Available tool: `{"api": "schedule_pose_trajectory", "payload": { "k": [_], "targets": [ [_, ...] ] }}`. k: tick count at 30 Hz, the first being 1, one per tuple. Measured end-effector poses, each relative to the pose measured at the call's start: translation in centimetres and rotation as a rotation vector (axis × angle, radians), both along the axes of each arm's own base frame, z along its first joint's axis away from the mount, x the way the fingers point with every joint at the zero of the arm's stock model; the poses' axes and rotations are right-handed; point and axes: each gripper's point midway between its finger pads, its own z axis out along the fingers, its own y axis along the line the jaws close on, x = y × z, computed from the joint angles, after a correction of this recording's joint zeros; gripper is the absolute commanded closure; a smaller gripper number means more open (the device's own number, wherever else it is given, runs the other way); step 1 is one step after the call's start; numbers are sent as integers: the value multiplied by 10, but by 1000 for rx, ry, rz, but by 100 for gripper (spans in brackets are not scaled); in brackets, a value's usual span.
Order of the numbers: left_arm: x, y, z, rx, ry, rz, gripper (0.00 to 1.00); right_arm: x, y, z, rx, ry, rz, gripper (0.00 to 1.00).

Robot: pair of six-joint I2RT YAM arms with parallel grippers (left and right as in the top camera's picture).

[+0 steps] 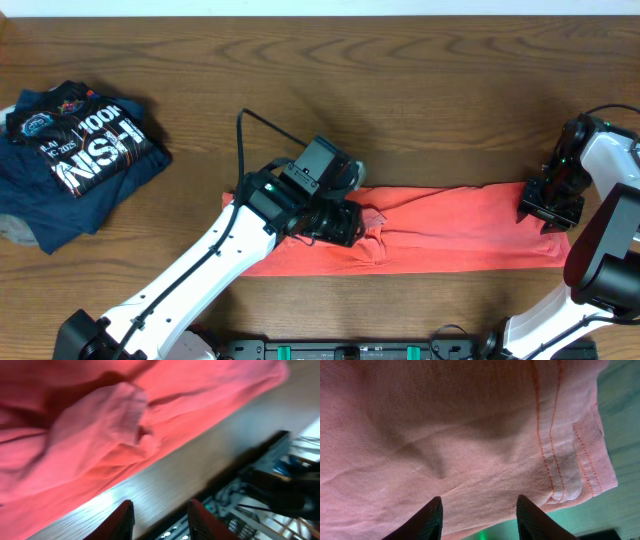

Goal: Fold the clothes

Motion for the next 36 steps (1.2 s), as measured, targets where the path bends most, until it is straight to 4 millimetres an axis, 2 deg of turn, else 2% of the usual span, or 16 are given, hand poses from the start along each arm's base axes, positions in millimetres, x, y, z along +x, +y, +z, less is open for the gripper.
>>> {"api": "schedule_pose_trajectory", "payload": {
  "k": [5, 9, 13, 20, 22, 26, 28, 30, 33, 36],
  "targets": [
    [3, 8, -33, 60, 1, 23, 64, 0, 0, 0, 1, -1, -1, 54],
    [12, 2, -63, 90, 22, 41, 69, 1, 1, 0, 8, -3, -2, 54],
    [18, -17, -84, 80, 15, 14, 71, 1, 2, 0, 11, -4, -4, 54],
    [9, -54, -116, 57, 14, -63, 70, 1, 3, 0, 15, -4, -4, 54],
    [10, -59, -121, 49, 13, -63, 65, 0, 3, 0, 15, -3, -4, 54],
    [17, -59, -120, 37, -2, -57, 63, 0, 3, 0, 16, -2, -4, 53],
    [18, -51, -120, 55, 10, -53, 62, 0, 3, 0, 16, -2, -4, 53],
    [21, -39, -114, 71, 16, -44, 57, 0, 3, 0, 15, -2, -4, 53],
    [35, -19, -90, 59, -18, -8, 48, -1, 3, 1, 16, 2, -4, 52],
    [50, 0, -59, 32, -64, 51, 47, 1, 2, 6, 17, 5, -6, 49]
  ]
}}
